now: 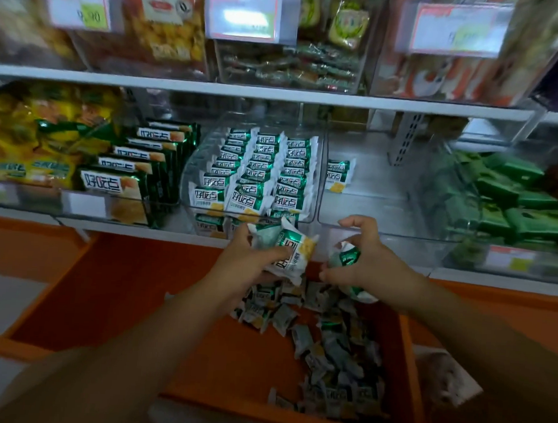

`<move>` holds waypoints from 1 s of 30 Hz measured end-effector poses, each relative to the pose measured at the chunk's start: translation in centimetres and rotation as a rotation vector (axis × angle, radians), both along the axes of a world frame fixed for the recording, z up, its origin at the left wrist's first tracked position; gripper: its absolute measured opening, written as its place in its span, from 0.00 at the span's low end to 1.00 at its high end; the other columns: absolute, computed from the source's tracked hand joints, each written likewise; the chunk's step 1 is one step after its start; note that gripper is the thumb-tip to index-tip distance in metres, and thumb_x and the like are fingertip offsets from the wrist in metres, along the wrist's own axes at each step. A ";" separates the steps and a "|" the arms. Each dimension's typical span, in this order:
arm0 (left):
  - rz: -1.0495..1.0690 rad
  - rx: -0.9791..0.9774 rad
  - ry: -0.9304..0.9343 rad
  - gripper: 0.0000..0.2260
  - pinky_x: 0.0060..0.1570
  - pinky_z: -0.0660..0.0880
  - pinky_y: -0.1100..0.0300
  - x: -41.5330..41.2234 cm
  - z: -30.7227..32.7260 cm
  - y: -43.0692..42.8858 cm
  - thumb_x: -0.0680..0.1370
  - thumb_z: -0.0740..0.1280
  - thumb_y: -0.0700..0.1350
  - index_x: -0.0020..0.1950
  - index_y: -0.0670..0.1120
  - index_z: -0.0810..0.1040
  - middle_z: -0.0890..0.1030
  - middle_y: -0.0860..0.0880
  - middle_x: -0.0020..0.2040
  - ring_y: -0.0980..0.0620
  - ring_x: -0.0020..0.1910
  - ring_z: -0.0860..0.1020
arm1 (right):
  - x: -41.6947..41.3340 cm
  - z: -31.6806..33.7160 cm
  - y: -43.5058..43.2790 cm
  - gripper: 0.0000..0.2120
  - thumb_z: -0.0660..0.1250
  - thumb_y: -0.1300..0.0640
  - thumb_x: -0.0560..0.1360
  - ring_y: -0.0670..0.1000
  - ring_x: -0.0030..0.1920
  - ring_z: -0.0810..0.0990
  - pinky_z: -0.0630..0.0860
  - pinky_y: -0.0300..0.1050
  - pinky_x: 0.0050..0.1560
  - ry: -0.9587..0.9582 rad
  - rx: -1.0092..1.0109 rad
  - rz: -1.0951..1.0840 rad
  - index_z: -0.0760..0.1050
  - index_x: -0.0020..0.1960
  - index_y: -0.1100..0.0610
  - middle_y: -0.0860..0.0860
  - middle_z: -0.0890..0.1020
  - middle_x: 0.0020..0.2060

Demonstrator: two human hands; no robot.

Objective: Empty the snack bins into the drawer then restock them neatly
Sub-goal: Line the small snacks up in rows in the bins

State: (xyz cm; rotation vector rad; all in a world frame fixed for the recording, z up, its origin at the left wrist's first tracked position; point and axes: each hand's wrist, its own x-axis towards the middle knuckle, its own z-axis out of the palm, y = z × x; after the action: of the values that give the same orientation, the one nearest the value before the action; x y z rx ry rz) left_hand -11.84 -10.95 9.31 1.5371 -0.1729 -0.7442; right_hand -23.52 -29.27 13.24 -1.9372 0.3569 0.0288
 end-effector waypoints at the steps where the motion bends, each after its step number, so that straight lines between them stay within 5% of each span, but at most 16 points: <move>1: 0.006 0.011 -0.023 0.43 0.47 0.82 0.46 0.1 0.4 -0.1 0.61 0.82 0.56 0.71 0.58 0.64 0.71 0.48 0.70 0.43 0.58 0.80 | 0.2 0.1 -0.5 0.33 0.76 0.59 0.69 0.47 0.42 0.76 0.75 0.42 0.42 0.005 0.040 -0.016 0.60 0.63 0.44 0.49 0.70 0.54; 5: 0.031 0.006 -0.132 0.44 0.56 0.77 0.37 0.9 0.3 -0.6 0.52 0.81 0.67 0.65 0.65 0.68 0.71 0.53 0.70 0.41 0.63 0.77 | 1.4 -1.2 -1.3 0.25 0.79 0.50 0.65 0.55 0.56 0.79 0.77 0.58 0.59 0.017 0.160 -0.020 0.71 0.57 0.39 0.51 0.76 0.61; 9: 0.081 -0.039 -0.147 0.37 0.57 0.77 0.40 2.4 0.2 -0.6 0.59 0.81 0.58 0.64 0.58 0.70 0.77 0.51 0.65 0.45 0.60 0.79 | 2.5 -1.7 -1.5 0.26 0.78 0.36 0.57 0.57 0.55 0.79 0.76 0.60 0.60 0.017 0.171 -0.029 0.74 0.51 0.40 0.51 0.77 0.57; 13: 0.089 -0.049 -0.210 0.41 0.64 0.71 0.42 2.6 1.3 -0.7 0.58 0.80 0.61 0.67 0.61 0.68 0.70 0.54 0.71 0.47 0.67 0.72 | 3.0 -1.3 -1.7 0.25 0.77 0.40 0.60 0.65 0.56 0.78 0.75 0.65 0.58 -0.055 0.225 -0.065 0.74 0.52 0.48 0.61 0.78 0.55; 17: 0.104 -0.067 -0.267 0.31 0.63 0.69 0.48 3.1 1.1 -1.0 0.70 0.77 0.50 0.68 0.58 0.66 0.66 0.52 0.73 0.50 0.70 0.67 | 3.5 -0.9 -2.1 0.18 0.73 0.59 0.71 0.56 0.56 0.80 0.74 0.61 0.62 -0.049 0.271 -0.001 0.74 0.59 0.50 0.52 0.81 0.56; 23: 0.154 -0.082 -0.358 0.29 0.62 0.71 0.50 2.9 1.2 -1.1 0.72 0.76 0.49 0.67 0.60 0.65 0.68 0.53 0.72 0.49 0.68 0.70 | 3.7 -0.4 -1.4 0.20 0.71 0.53 0.74 0.38 0.50 0.81 0.76 0.34 0.48 -0.105 0.056 -0.043 0.71 0.62 0.39 0.38 0.76 0.56; 27: 0.111 -0.061 -0.431 0.27 0.49 0.75 0.65 1.8 0.7 -1.8 0.73 0.75 0.49 0.65 0.59 0.65 0.73 0.60 0.61 0.66 0.55 0.75 | 4.0 -0.9 -0.5 0.19 0.72 0.53 0.73 0.60 0.47 0.81 0.77 0.47 0.43 -0.210 0.045 -0.107 0.71 0.59 0.39 0.47 0.79 0.48; 30: 0.102 -0.022 -0.423 0.29 0.60 0.75 0.50 1.4 0.5 -2.1 0.71 0.76 0.53 0.67 0.58 0.64 0.71 0.54 0.68 0.54 0.64 0.72 | 4.2 -1.2 -0.6 0.18 0.71 0.49 0.73 0.54 0.47 0.80 0.75 0.49 0.48 -0.188 0.050 -0.070 0.71 0.59 0.34 0.46 0.79 0.52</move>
State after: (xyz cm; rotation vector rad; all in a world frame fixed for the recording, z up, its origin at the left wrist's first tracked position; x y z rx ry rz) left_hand -10.41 -13.09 9.79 1.6547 -0.4119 -0.3280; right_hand -19.31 -29.90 12.07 -1.8594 0.2958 -0.1872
